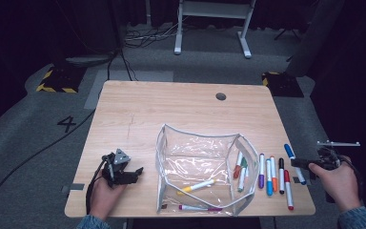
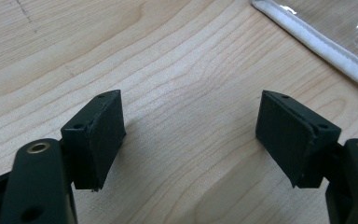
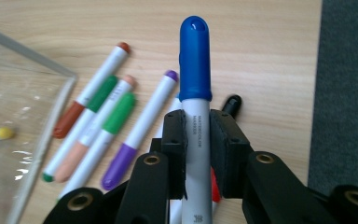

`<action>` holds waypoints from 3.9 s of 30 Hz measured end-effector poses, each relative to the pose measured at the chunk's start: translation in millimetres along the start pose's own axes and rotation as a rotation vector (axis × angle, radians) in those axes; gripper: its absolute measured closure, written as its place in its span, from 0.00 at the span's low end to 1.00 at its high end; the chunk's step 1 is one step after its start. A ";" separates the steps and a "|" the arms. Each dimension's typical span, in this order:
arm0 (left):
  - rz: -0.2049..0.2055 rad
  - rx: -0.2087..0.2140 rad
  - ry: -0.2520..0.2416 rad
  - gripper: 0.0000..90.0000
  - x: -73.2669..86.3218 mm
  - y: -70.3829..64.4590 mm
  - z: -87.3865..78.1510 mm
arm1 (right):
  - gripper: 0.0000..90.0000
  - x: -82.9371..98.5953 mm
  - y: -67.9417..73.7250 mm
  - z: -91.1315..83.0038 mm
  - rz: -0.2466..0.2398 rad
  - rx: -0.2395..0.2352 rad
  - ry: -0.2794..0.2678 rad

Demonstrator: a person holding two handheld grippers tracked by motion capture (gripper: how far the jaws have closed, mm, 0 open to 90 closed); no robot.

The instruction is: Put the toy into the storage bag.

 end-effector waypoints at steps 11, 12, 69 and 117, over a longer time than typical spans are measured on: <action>0.001 0.000 0.000 0.27 0.0 0.1 0.0 | 0.85 -31.3 63.9 -28.8 -0.112 -0.146 -0.037; 0.000 0.000 0.000 0.27 0.0 0.0 0.0 | 0.85 -34.9 72.5 -32.1 -0.125 -0.164 -0.042; -0.005 -0.005 -0.003 0.27 0.2 -0.3 -0.2 | 0.85 -25.3 344.9 -2.4 -0.685 -0.720 0.318; -0.002 0.007 0.003 0.26 -0.1 -0.6 0.5 | 0.85 60.9 316.3 91.3 -0.896 -0.565 0.702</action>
Point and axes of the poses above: each handheld gripper's, and its own axes: z roughly forward along the jaws, x roughly out of its underside, y roughly to its left, the point moved 10 cm from there along z, roughly forward along the jaws, and after that the axes turned 15 degrees about -y, right-handed, at the moved point
